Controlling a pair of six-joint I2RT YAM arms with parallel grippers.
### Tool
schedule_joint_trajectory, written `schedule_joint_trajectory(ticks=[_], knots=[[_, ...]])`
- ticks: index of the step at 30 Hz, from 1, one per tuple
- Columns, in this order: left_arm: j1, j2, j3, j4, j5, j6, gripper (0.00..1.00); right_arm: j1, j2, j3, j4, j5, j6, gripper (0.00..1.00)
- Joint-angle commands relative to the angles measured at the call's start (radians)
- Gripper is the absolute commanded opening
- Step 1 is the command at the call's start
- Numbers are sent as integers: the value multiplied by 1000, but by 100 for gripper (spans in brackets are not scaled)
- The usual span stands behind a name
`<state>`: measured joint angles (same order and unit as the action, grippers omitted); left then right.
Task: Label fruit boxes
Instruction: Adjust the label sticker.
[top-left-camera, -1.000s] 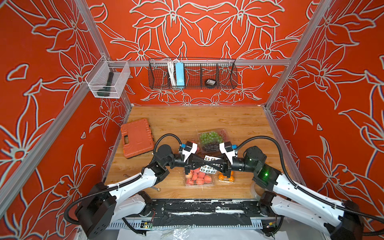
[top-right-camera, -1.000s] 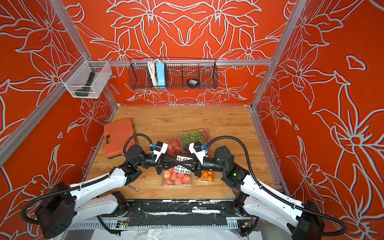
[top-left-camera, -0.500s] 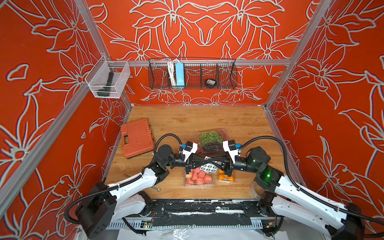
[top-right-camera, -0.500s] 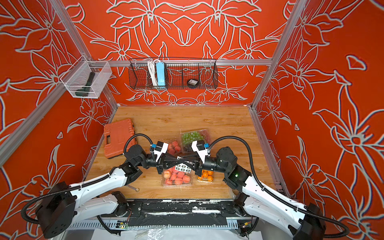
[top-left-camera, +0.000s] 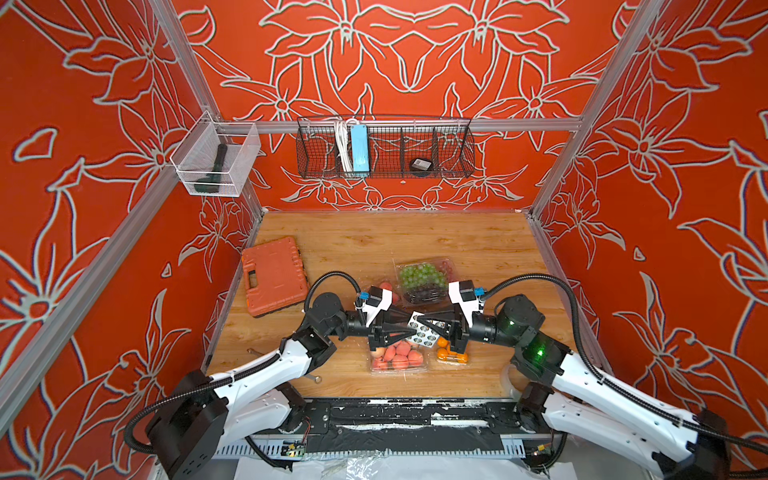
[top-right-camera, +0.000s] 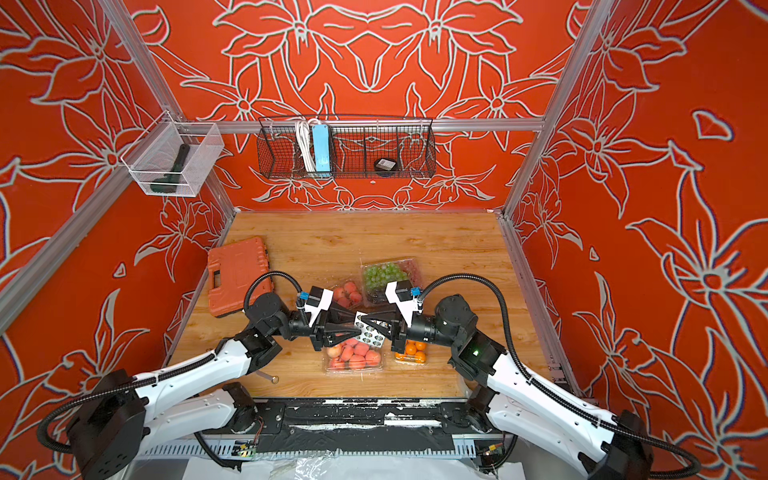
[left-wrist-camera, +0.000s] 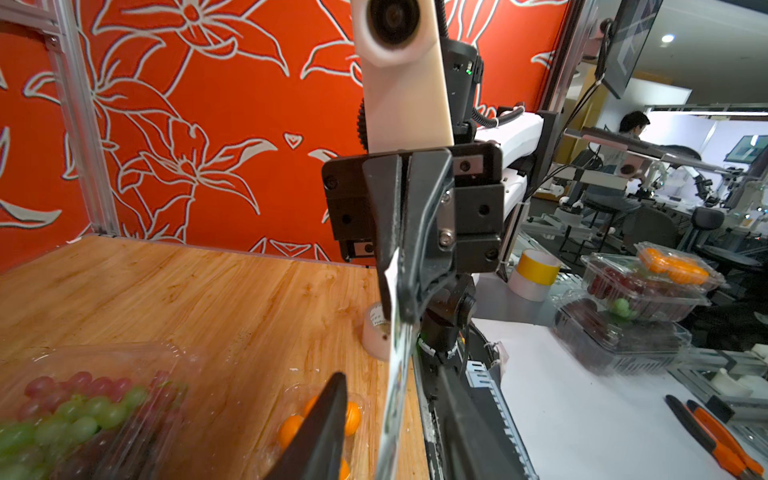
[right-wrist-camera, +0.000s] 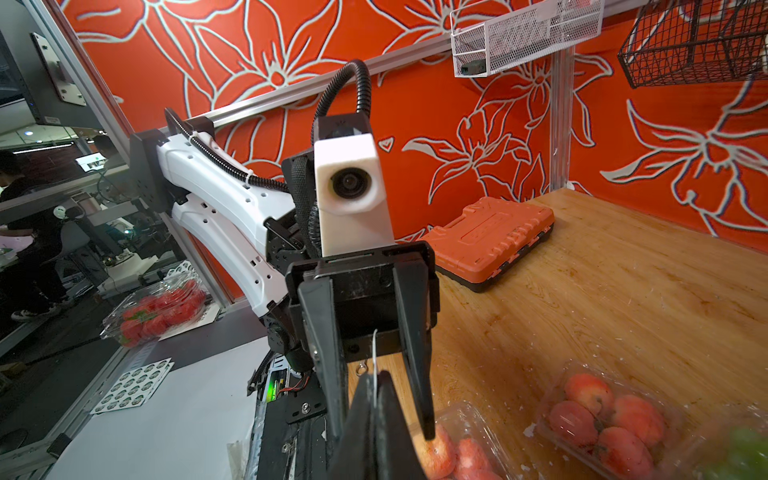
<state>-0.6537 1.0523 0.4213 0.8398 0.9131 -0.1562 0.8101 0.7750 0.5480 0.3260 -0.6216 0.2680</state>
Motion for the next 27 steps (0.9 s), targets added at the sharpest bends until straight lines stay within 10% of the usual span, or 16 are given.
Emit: schedule_joint_trajectory(ticks=[1, 27], knots=[[4, -48, -20, 35, 9, 33, 41, -7, -10, 44, -36, -65, -14, 0], [26, -117, -21, 71, 129, -32, 17, -48, 57, 111, -13, -258, 46, 0]])
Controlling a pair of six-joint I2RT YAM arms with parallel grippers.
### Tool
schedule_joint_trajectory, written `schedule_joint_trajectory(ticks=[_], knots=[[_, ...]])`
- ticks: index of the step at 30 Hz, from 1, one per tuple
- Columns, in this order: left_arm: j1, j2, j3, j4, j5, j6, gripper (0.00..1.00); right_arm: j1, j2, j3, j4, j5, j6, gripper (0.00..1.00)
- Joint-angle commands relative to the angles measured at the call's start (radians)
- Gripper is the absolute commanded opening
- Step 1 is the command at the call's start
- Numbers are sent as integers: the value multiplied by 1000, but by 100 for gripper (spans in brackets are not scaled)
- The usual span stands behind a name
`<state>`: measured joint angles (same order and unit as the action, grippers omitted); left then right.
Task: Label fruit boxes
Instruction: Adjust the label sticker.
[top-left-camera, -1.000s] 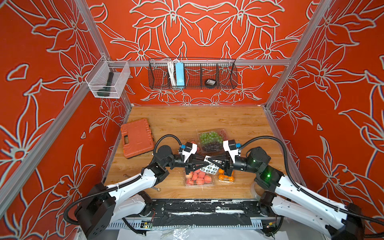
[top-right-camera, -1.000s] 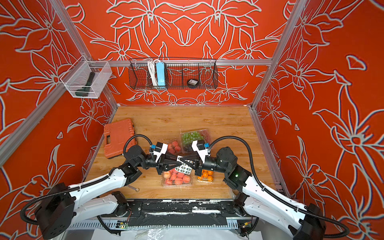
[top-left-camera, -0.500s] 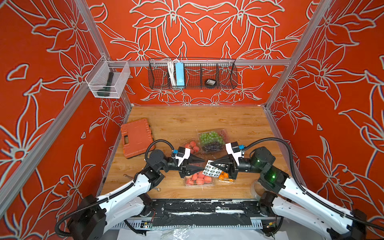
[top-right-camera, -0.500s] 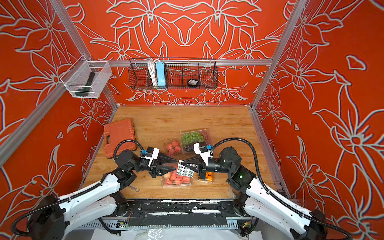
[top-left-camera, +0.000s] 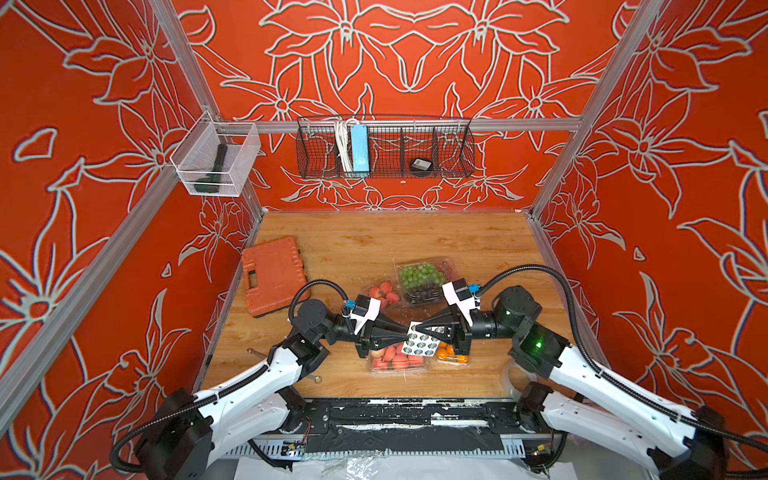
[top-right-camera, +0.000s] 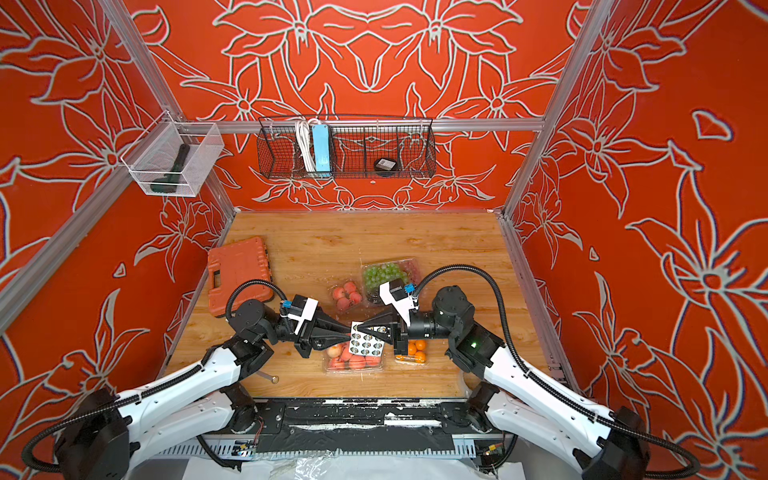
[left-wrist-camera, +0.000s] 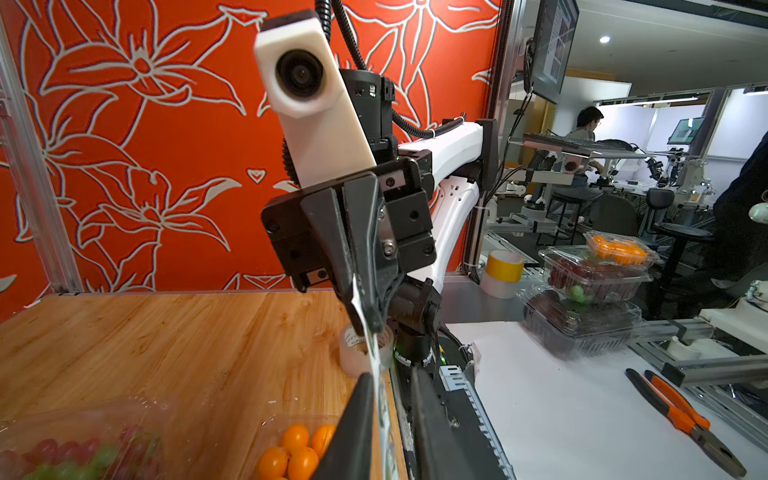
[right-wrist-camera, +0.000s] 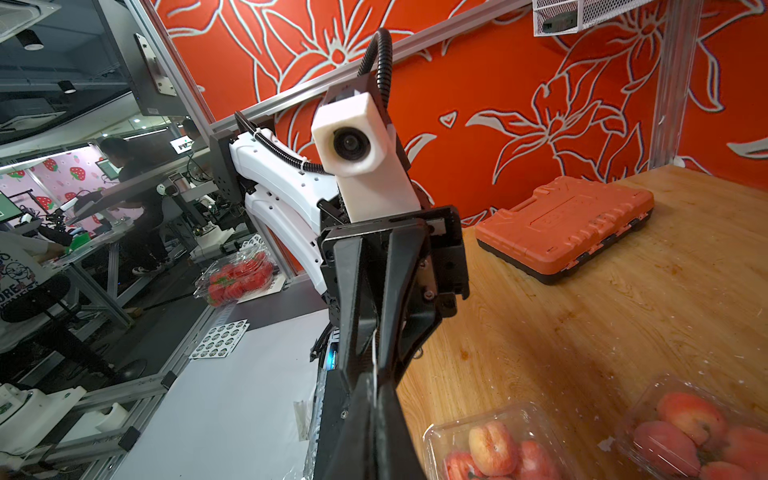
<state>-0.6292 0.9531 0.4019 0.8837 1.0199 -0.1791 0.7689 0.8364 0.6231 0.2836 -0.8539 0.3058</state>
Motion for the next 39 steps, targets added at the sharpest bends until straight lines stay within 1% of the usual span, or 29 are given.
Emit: schedule_joint_trajectory(ticks=[1, 2, 4, 7, 10, 23, 28, 39], knots=[[2, -19, -2, 31, 22, -10, 17, -6, 0, 37, 31, -25, 11, 0], [2, -19, 0, 30, 22, -11, 17, -8, 5, 39, 36, -32, 13, 0], [2, -15, 6, 22, 21, -8, 11, -8, 16, 41, 45, -44, 19, 0], [2, -11, 11, 18, 17, -6, 7, -7, 23, 40, 54, -51, 24, 0], [2, -14, 7, 21, 18, -8, 0, -8, 23, 37, 54, -47, 25, 0], [2, -5, 13, 16, 7, -17, 0, -7, 45, 32, 75, -62, 34, 0], [2, 7, 17, 13, 1, -19, 0, -7, 58, 27, 107, -88, 52, 0], [2, 3, 0, 49, -8, -29, 0, -8, 86, 25, 127, -106, 64, 0]])
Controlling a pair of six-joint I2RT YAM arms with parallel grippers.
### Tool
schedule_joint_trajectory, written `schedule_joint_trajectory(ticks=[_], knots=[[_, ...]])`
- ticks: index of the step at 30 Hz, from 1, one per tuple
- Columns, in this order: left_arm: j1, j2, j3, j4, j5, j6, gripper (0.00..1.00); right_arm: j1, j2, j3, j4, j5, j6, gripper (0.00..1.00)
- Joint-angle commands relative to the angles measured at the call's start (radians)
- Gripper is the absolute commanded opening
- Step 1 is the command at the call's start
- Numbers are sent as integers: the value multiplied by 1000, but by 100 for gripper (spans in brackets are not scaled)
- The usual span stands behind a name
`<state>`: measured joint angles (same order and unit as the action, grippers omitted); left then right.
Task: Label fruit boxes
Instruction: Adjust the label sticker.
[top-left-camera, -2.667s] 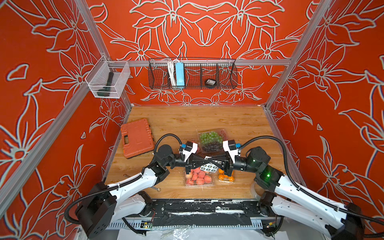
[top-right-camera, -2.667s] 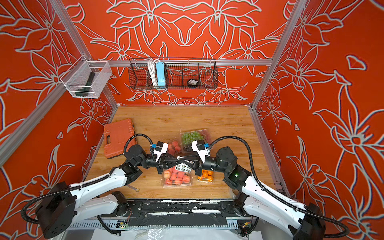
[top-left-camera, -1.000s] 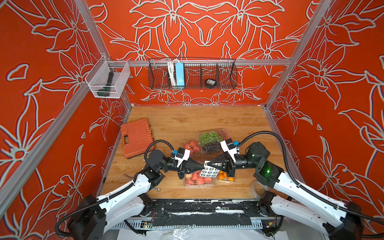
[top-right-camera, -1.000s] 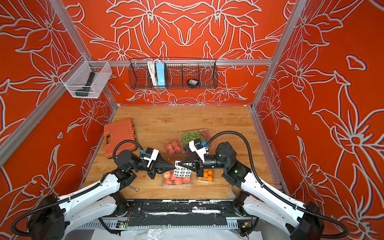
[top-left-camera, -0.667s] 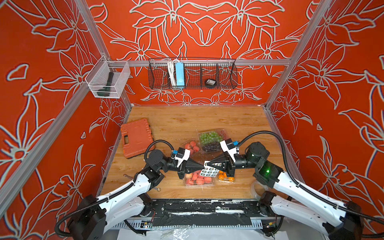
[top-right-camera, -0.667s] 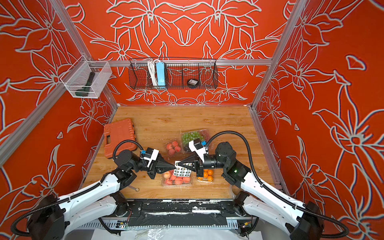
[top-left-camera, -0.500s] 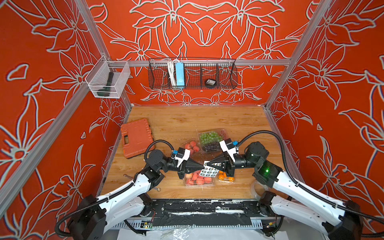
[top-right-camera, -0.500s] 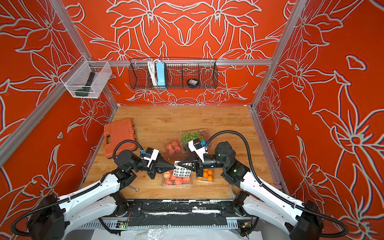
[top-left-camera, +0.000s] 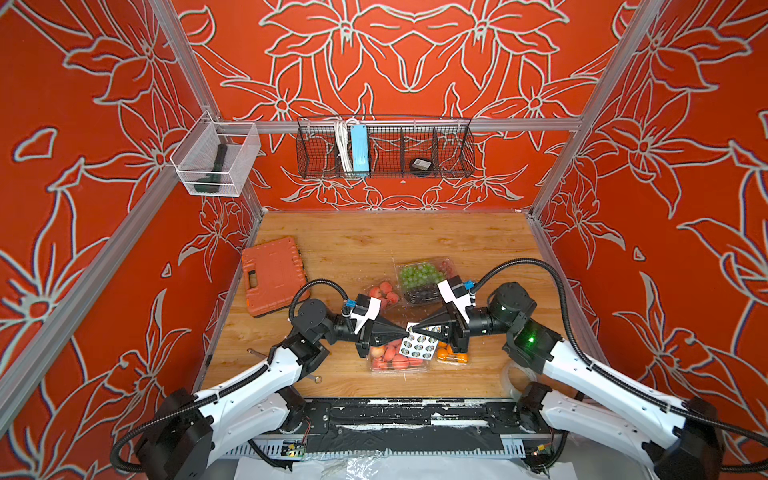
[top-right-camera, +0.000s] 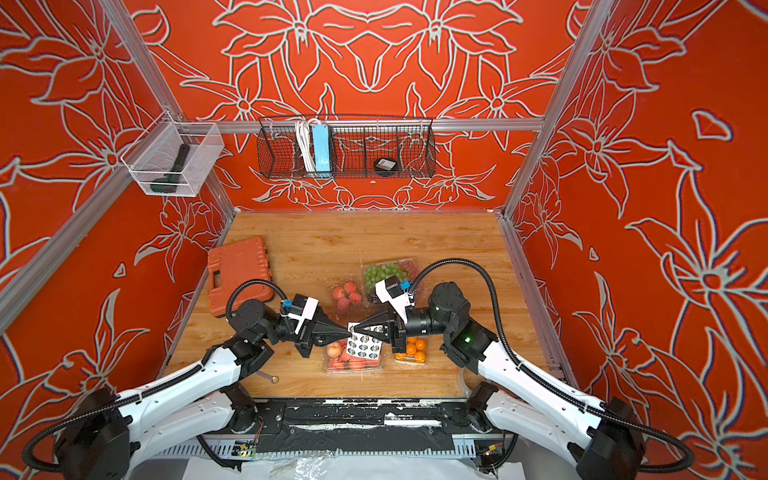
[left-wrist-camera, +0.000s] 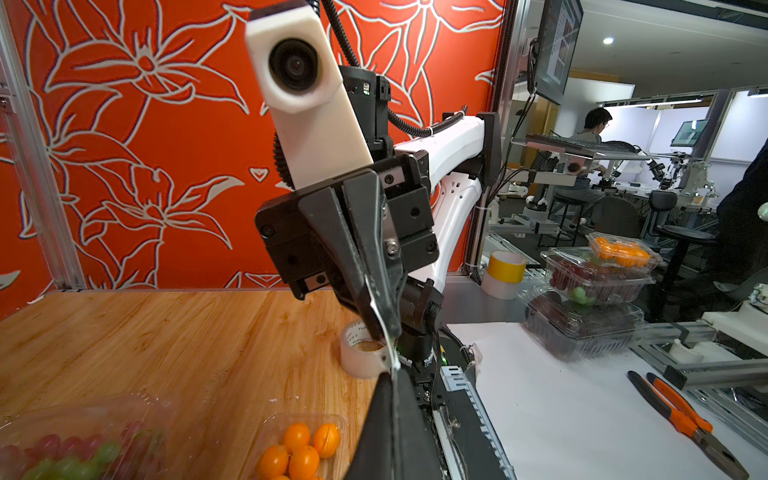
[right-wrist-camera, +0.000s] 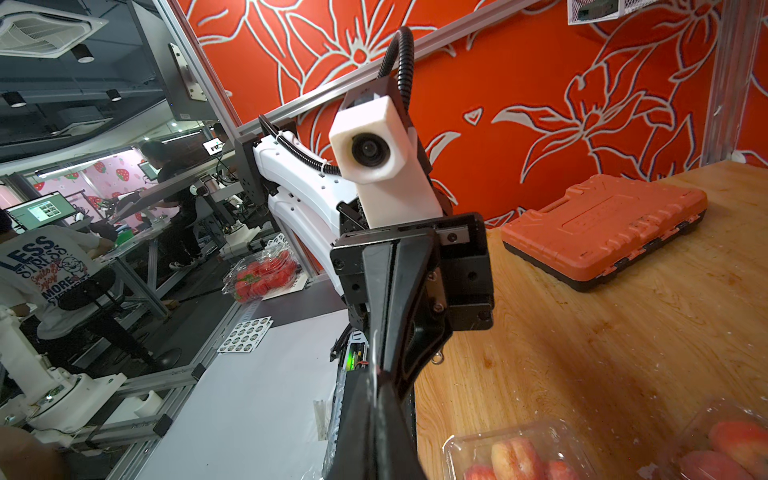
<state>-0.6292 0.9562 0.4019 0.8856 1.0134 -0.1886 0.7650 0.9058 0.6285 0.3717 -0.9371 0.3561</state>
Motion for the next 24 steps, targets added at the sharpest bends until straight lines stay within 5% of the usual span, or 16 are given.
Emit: schedule_joint_trajectory(ticks=[1, 24], knots=[[2, -1, -2, 48, -1, -19, 0, -3, 22, 22, 40, -24, 17, 0], [1, 3, -20, 71, -66, -26, 0, -5, 19, 4, 44, -49, 38, 0]])
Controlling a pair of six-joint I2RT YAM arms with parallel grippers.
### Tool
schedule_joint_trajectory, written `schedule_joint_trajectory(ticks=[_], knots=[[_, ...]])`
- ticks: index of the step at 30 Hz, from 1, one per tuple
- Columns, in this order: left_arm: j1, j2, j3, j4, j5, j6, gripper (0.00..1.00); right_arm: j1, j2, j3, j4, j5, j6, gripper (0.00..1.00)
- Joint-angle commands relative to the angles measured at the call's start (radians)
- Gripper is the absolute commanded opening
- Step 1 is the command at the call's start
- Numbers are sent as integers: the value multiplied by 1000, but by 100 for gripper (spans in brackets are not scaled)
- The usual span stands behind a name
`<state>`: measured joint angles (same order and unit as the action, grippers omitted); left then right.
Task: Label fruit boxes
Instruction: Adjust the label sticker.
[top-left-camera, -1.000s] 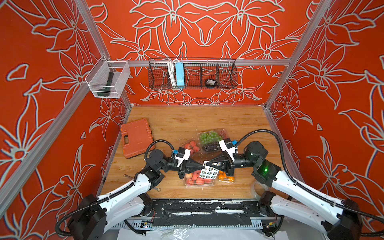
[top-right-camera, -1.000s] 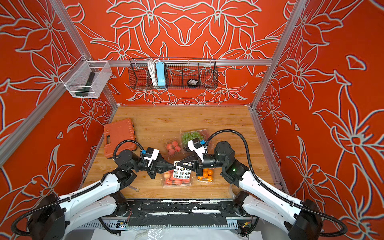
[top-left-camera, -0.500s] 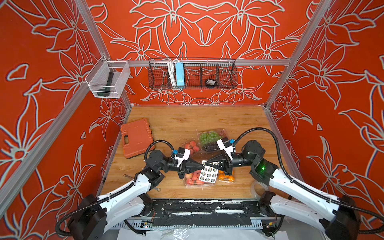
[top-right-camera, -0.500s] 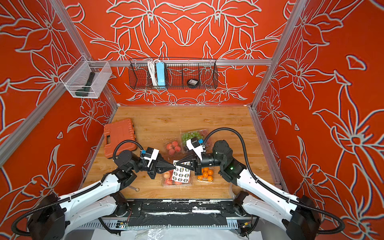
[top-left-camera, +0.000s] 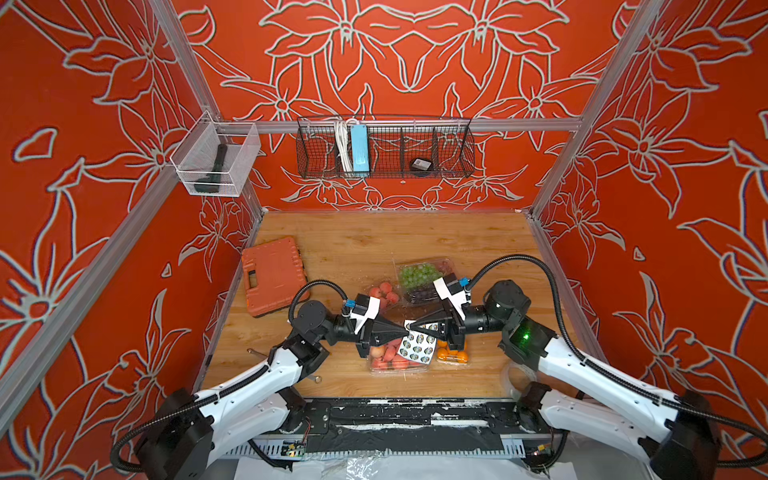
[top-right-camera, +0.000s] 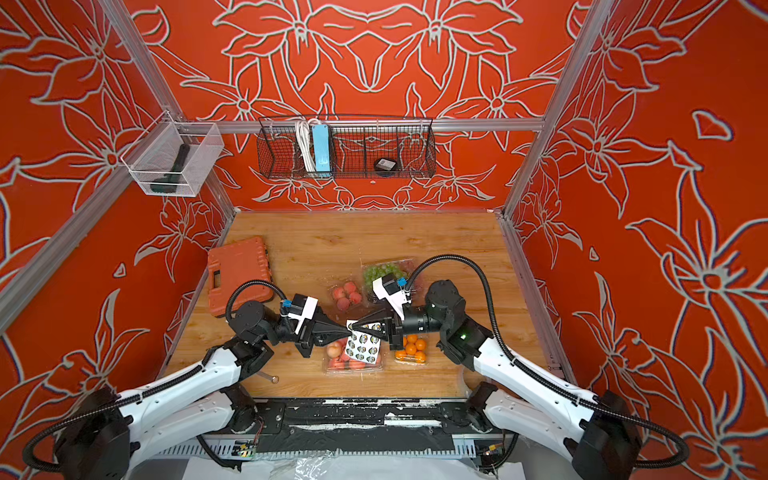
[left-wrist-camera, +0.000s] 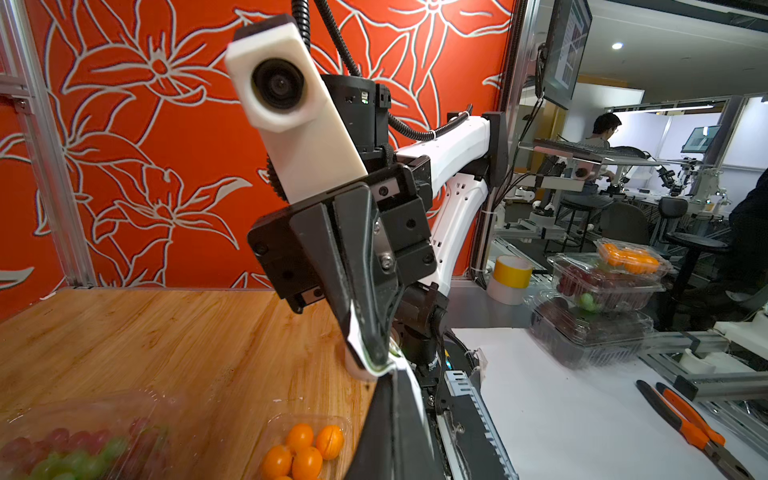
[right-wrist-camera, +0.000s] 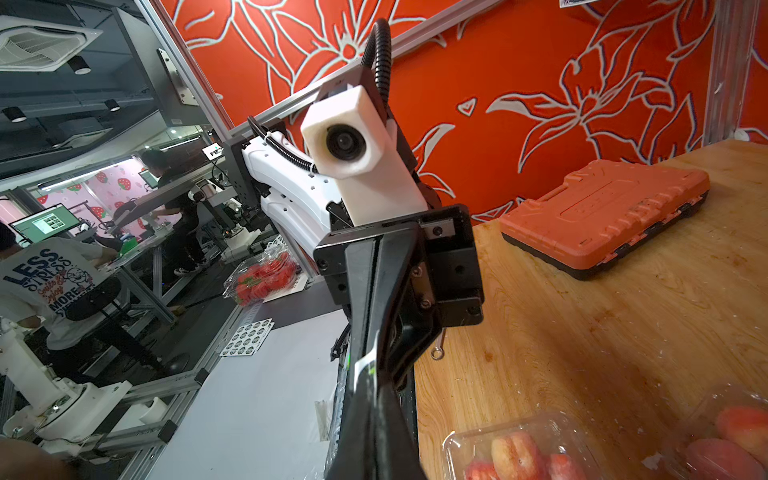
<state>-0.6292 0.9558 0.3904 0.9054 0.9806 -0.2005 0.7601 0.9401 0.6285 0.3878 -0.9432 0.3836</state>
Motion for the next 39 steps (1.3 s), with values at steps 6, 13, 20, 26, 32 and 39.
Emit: schedule_joint_trajectory(ticks=[6, 13, 20, 26, 32, 39], knots=[[1, 6, -11, 42, -37, -10, 0, 0, -26, -5, 39, -48, 17, 0], [2, 1, -17, 55, -28, -20, 0, 1, -36, -7, 21, -34, 5, 0], [2, -19, -40, 88, 17, -31, 0, -3, -18, 20, -63, 61, -44, 0], [1, -29, -45, 93, 3, -30, 0, -1, 24, 32, -55, 34, -31, 0], [1, -9, -37, 89, -42, -35, 0, 0, 23, 20, -30, -16, -9, 0], [6, 15, -32, 84, -73, -37, 0, -1, 1, 6, -30, -47, -2, 0]])
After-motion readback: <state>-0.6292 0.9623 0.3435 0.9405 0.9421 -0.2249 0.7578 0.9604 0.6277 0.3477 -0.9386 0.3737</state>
